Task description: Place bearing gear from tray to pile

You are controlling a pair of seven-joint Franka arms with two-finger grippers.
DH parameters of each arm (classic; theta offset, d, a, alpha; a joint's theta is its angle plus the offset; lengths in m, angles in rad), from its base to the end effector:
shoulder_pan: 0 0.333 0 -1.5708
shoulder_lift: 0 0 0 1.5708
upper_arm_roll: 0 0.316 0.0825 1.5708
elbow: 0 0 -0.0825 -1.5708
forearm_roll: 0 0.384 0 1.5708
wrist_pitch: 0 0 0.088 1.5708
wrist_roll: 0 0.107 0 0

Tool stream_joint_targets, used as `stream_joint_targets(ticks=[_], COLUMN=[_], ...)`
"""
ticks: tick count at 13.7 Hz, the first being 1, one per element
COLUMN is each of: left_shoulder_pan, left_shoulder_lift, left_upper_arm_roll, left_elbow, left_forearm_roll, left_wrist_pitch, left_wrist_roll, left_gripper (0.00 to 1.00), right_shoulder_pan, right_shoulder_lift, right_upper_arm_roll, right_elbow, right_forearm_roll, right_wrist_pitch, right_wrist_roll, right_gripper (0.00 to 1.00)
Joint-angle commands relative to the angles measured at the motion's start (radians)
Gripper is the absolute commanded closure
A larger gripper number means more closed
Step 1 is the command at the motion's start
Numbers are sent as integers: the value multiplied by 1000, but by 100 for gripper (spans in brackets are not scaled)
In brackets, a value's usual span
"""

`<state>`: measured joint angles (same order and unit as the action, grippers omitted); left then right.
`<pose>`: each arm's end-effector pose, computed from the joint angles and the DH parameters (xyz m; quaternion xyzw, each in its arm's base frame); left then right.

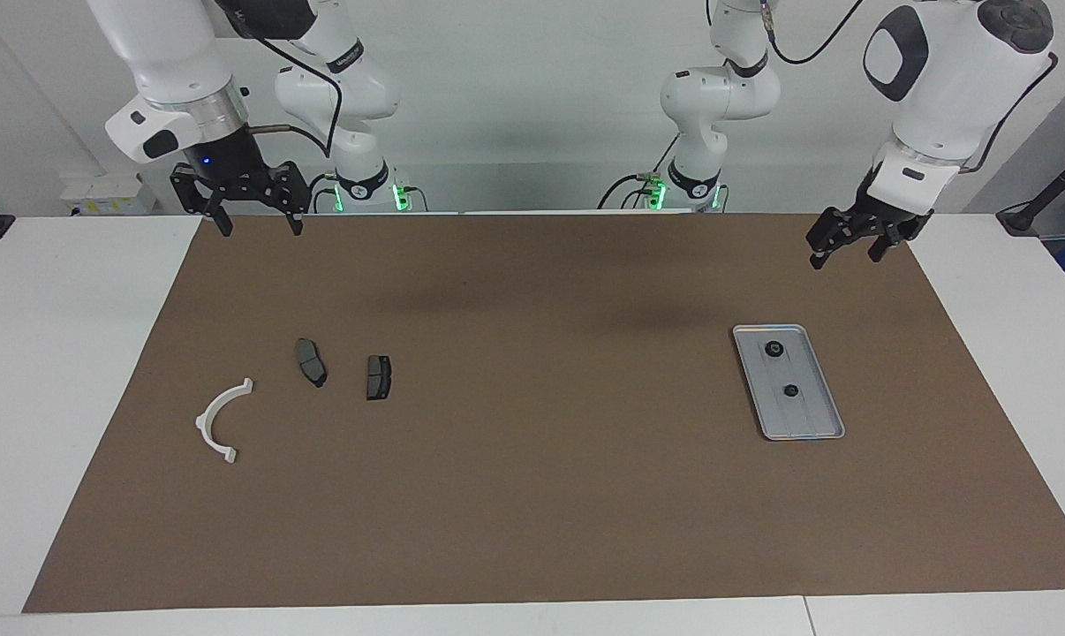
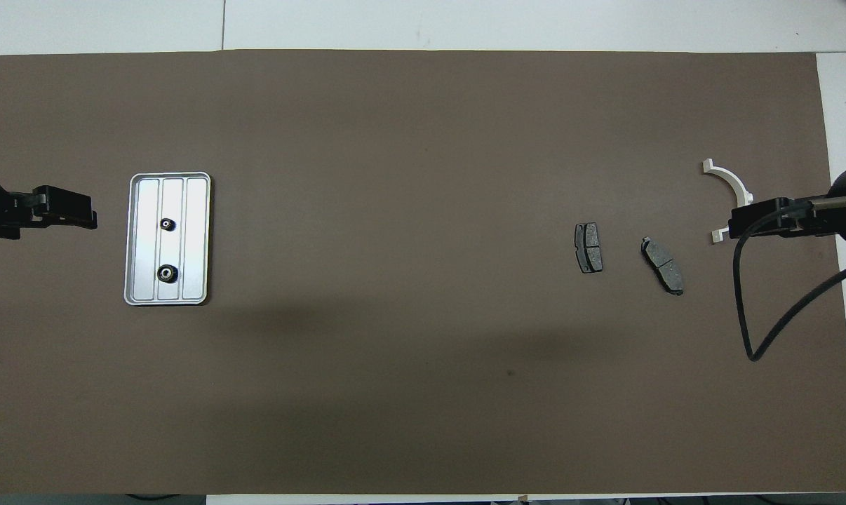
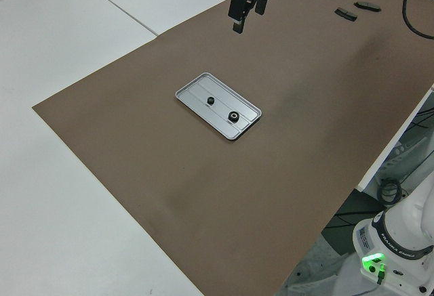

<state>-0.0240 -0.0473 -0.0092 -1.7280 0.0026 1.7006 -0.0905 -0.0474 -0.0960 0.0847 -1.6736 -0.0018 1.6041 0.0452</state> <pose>0.5480 -0.0181 0.5872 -0.9995 -0.0285 -0.0100 0.0009 0.5268 0.0217 0.6305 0.9999 -0.0041 0.0133 0.0044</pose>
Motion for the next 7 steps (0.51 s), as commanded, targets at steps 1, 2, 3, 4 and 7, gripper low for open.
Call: stream_joint_targets(ticks=[1,2,3,4,7], left_shoulder_pan=[-13,-8,-8,-4,51], left_shoulder_lift=[0,0,-3,-12,-69], left_upper_arm_roll=[11,11,12,12,14], left_elbow=[-2,-4,-13,-47,-172], left_forearm_roll=[-12,-12,-12,-10,-10], left_wrist_pitch=[16,19,33,62,161], left_wrist_roll=[11,14,15,17,17], left_gripper=[0,0,0,0,0], right_shoulder_pan=[-20,-20,-22,-20,-25], right_shoulder_lift=[-5,-5,-5,-5,-13], right_upper_arm_roll=[9,9,9,9,9], right_elbow=[5,5,5,5,3], right_forearm_roll=[17,17,19,19,20], right_wrist_pitch=[-19,-19,-19,-21,-19], right_wrist_roll=[-24,-24,-24,-24,-30], right_gripper=[0,0,0,0,0])
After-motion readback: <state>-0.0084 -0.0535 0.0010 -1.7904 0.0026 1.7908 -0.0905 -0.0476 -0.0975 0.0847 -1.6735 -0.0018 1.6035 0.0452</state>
